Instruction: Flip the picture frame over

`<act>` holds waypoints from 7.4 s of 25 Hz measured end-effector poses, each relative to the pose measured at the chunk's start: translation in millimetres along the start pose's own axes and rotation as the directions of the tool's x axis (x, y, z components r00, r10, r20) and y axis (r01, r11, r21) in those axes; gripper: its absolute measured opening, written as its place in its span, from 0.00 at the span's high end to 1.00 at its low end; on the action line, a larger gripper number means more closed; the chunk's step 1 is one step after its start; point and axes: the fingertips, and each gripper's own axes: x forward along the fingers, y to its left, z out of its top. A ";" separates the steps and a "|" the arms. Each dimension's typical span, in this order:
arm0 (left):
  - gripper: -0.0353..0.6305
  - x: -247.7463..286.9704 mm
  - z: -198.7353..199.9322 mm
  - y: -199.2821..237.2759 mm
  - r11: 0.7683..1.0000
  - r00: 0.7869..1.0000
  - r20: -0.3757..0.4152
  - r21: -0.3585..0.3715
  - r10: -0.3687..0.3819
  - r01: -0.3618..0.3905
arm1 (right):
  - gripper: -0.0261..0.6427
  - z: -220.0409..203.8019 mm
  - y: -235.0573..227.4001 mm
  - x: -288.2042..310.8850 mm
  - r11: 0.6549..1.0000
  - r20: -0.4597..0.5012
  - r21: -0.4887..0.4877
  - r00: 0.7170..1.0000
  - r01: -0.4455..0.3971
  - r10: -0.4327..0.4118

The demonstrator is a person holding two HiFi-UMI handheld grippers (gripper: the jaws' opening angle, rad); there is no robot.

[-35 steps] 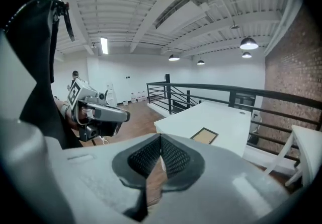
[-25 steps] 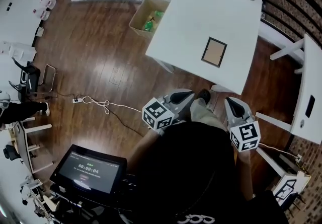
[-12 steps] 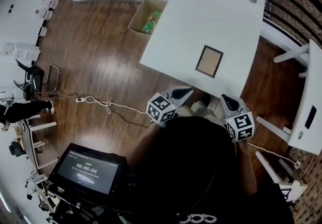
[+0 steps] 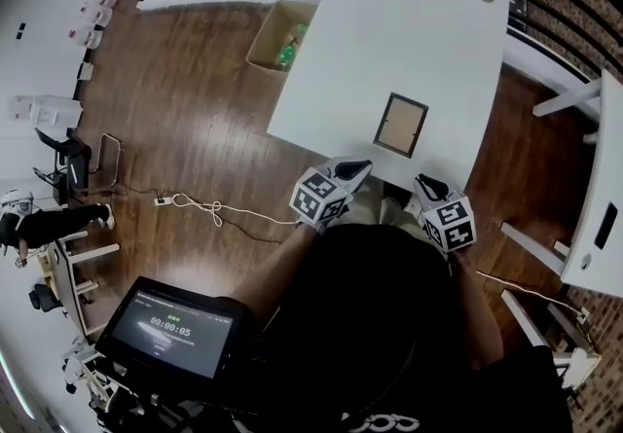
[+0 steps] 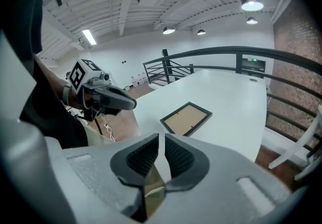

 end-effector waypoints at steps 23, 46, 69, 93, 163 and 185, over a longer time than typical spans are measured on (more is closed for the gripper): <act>0.69 63.4 -51.6 69.6 0.996 0.943 -0.331 0.070 -0.032 0.059 | 0.80 -31.8 -29.5 73.4 0.988 -0.204 0.154 0.978 0.000 0.032; 0.66 80.4 -54.8 51.4 0.991 0.918 -0.388 0.060 -0.084 0.116 | 0.79 -39.0 -35.4 81.4 0.982 -0.249 0.191 0.968 0.009 0.039; 0.67 55.2 -3.6 25.2 0.974 0.941 -0.303 0.121 -0.150 0.194 | 0.76 7.4 -35.8 37.1 0.989 -0.187 0.141 0.982 0.042 -0.015; 0.66 42.8 52.6 25.0 0.983 0.976 -0.181 0.113 -0.125 0.147 | 0.72 62.2 -43.2 13.2 0.997 -0.137 0.065 0.990 0.042 -0.033; 0.70 109.3 36.1 134.0 0.994 0.971 -0.224 -0.082 -0.084 0.067 | 0.72 21.0 -127.9 73.8 0.946 -0.240 0.288 0.967 0.152 -0.083; 0.93 -70.7 74.7 -31.9 1.000 0.973 0.230 0.018 -0.002 -0.002 | 0.97 75.1 1.3 -73.6 0.992 0.228 -0.040 0.968 0.118 -0.106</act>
